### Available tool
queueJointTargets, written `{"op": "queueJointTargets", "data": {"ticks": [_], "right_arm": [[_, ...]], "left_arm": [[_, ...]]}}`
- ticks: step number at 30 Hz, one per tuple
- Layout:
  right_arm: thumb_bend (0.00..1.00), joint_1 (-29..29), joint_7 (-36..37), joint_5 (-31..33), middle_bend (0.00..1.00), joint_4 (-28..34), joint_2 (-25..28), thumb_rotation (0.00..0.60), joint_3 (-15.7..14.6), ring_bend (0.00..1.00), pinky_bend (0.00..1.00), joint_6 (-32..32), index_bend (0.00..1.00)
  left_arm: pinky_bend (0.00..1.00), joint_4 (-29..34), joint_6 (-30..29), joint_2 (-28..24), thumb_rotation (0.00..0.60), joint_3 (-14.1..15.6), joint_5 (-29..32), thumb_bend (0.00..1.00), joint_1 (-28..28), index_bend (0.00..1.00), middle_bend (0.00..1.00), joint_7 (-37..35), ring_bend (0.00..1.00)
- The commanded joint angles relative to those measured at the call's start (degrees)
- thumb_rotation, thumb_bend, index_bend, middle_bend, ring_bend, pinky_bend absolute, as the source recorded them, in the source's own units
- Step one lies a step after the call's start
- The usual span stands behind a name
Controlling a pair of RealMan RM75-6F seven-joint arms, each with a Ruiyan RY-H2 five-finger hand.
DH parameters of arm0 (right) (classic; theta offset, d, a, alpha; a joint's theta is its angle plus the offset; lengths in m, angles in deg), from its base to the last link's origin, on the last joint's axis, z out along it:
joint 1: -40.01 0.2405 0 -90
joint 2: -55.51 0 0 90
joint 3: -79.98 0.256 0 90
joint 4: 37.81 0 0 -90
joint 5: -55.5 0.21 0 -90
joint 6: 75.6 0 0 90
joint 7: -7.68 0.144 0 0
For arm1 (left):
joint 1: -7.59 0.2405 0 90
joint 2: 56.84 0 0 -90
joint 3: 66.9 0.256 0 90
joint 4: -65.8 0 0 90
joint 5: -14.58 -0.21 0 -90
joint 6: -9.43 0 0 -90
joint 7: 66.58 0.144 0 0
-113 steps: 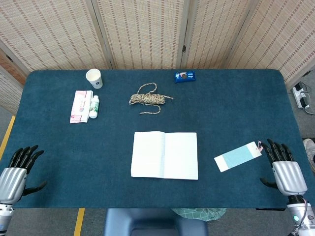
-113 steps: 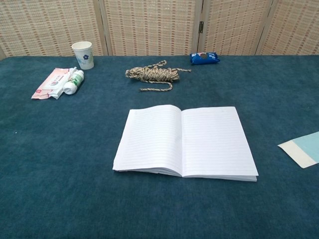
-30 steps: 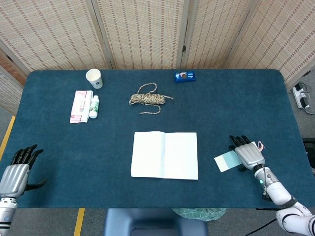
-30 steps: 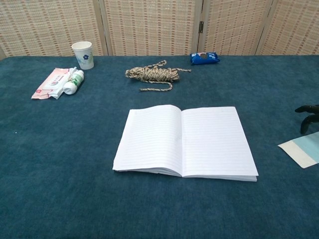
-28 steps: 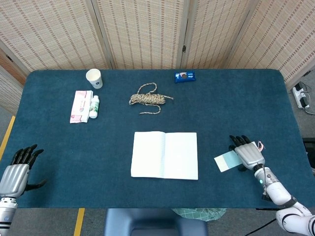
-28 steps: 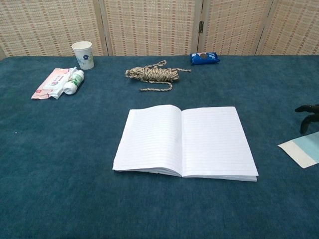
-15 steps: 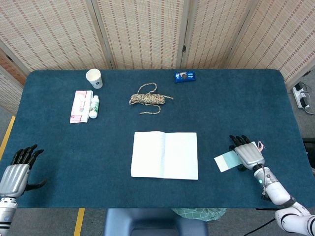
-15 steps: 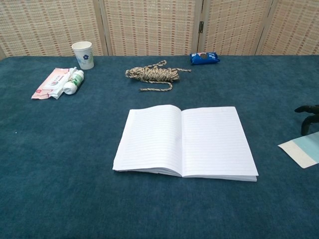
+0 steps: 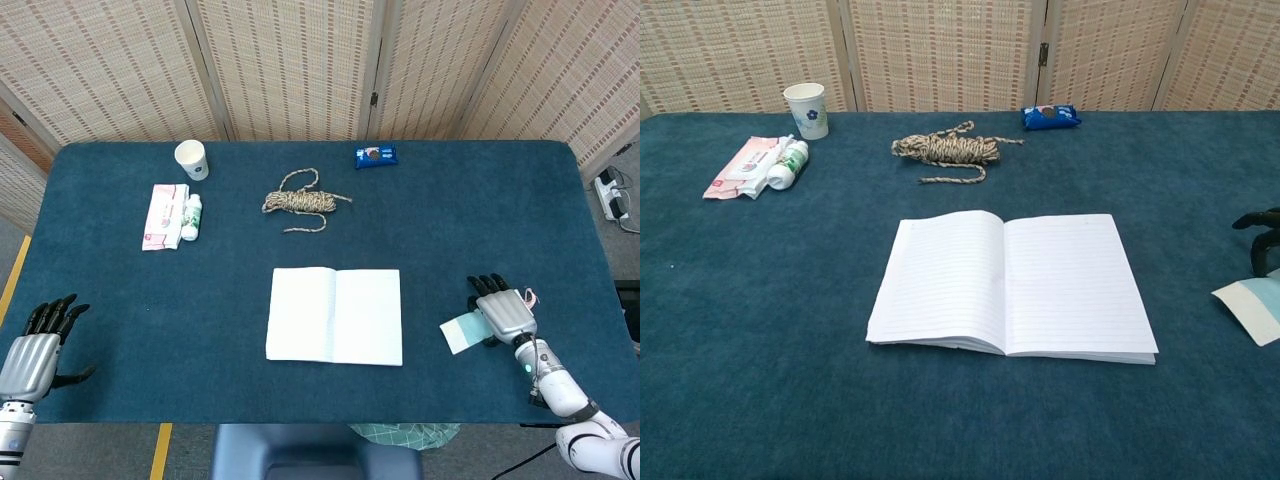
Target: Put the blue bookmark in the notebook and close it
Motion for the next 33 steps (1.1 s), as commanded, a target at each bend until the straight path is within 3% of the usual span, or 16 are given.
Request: {"op": "queueJointTargets", "data": {"ticks": [1,6,16,24,33], "right_arm": [[0.2,-0.2,0.2,-0.7,0.09,1.0,0.5,0.6,0.2,0.05,0.01,1.2,0.45],[0.2,-0.2,1.4,-4.0,0.09,2.7,0.9,0.6,0.6,0.06,0.01,4.9,0.45],[0.2,5.9,-1.8,-19.6,0.1,-0.1,-2.4,0.6,1.2,0.06,0.01,12.5,0.46],[0.18,14.4,-6.1,-27.9,0.1,-1.0,-5.2,0.6,0.8,0.07,0.06,8.8,0.46],[0.17,21.4,-1.6,-35.6,0.1,-8.0,-10.6,0.6,-2.6,0.08,0.12,7.5,0.46]], "left_arm": [[0.0,0.0,0.1,0.0,0.6,0.0,0.0,0.19,0.0,0.18,0.07,0.0,0.0],[0.0,0.0,0.3,0.0,0.6,0.0,0.1,0.19,-0.1,0.18,0.07,0.0,0.0],[0.0,0.4,-0.2,-0.3,0.6,0.0,0.1,0.19,0.1,0.18,0.07,-0.3,0.0],[0.0,0.8,-0.9,-1.0,0.6,-0.1,-0.2,0.19,0.5,0.18,0.07,-1.3,0.0],[0.0,0.7,-1.2,-1.4,0.6,-0.5,0.2,0.19,0.7,0.18,0.07,-2.4,0.0]]}}
